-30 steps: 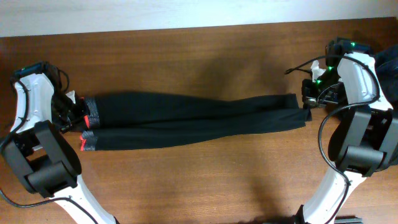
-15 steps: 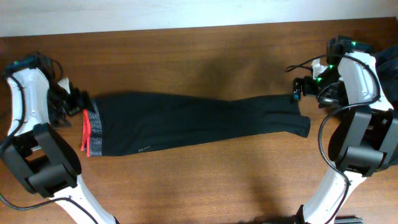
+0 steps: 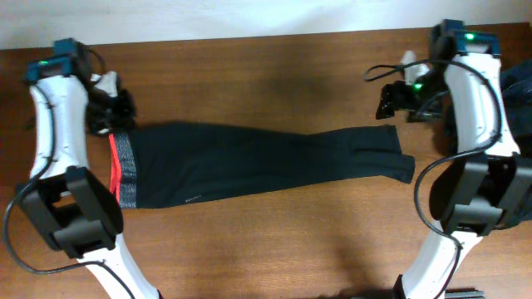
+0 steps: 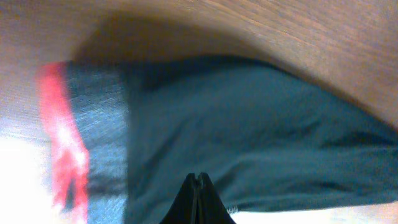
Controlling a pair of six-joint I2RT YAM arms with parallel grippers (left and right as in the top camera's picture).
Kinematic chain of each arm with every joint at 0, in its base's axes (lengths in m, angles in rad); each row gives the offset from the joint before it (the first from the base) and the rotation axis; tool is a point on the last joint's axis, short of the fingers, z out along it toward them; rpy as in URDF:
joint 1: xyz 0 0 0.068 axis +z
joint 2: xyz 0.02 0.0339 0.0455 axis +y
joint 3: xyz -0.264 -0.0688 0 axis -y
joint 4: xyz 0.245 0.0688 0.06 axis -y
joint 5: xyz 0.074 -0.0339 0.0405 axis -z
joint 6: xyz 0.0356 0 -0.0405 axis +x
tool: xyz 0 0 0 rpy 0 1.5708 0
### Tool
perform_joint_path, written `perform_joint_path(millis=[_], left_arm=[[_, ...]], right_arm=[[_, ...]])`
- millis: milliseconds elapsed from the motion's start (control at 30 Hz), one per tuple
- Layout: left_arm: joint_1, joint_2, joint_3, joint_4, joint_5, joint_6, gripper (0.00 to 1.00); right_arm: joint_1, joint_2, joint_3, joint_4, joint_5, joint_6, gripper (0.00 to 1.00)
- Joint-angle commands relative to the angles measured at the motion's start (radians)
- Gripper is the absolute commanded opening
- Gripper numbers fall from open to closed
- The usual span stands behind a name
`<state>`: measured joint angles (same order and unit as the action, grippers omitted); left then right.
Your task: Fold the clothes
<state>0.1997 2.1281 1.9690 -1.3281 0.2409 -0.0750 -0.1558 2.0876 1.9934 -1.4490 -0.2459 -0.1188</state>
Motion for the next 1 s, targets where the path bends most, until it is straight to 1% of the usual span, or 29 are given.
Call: perform_joint_path(millis=[0, 33, 67, 100, 200, 333, 633, 700, 800, 967], left_arm=[[-0.038, -0.016, -0.086, 0.054, -0.002, 0.002, 0.00], [-0.048, -0.016, -0.117, 0.083, -0.014, 0.002, 0.00], [-0.055, -0.016, -0.143, 0.107, -0.024, 0.002, 0.01], [-0.060, -0.016, -0.172, 0.130, -0.028, 0.002, 0.00], [-0.061, -0.016, -0.235, 0.174, -0.028, 0.002, 0.01], [-0.060, -0.016, -0.283, 0.192, -0.029, 0.002, 0.00], [-0.060, -0.016, -0.287, 0.209, -0.122, 0.002, 0.00], [-0.060, -0.016, -0.287, 0.223, -0.155, 0.001, 0.00], [-0.060, -0.016, -0.287, 0.252, -0.243, 0.001, 0.00], [-0.060, -0.016, -0.287, 0.307, -0.361, 0.002, 0.00]], right_arm=[[0.047, -0.015, -0.009, 0.012, -0.024, -0.005, 0.32], [0.058, -0.015, -0.012, 0.013, -0.024, -0.004, 0.18], [0.068, -0.015, -0.014, 0.013, -0.024, -0.004, 0.07], [0.079, -0.015, -0.019, 0.012, -0.024, -0.003, 0.04], [0.112, -0.015, -0.050, 0.013, -0.028, 0.004, 0.04], [0.152, -0.015, -0.136, 0.065, -0.028, 0.004, 0.04], [0.169, -0.014, -0.312, 0.219, -0.032, 0.003, 0.04], [0.169, -0.014, -0.338, 0.244, -0.031, 0.003, 0.04], [0.169, -0.014, -0.364, 0.273, -0.031, 0.003, 0.04], [0.169, -0.014, -0.372, 0.303, -0.031, 0.003, 0.04]])
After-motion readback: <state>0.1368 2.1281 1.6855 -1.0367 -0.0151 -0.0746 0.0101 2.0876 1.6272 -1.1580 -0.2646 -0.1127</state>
